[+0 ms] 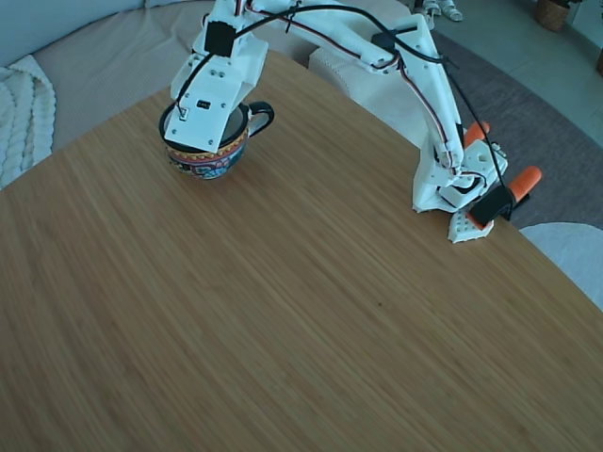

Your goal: Grasp a red cap and put it in the cup.

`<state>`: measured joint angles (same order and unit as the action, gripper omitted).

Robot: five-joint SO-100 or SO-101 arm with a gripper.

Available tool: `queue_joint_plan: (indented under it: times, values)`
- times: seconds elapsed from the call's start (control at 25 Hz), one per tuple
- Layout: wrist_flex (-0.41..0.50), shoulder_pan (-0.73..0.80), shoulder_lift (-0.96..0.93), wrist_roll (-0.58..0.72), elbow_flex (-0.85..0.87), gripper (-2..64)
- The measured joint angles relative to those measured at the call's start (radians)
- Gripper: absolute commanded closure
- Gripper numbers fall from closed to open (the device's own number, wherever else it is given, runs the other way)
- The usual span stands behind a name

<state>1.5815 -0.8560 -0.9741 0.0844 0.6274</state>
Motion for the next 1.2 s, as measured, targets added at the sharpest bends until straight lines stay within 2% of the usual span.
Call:
queue_joint_plan:
  times: [0.24,0.52,1.2]
  values:
    - [0.058,0.057,0.0,0.0,-0.044,23.1]
    - [0.063,0.153,0.0,0.008,-0.161,23.3]
    - [0.063,0.342,0.0,0.008,-0.163,23.3]
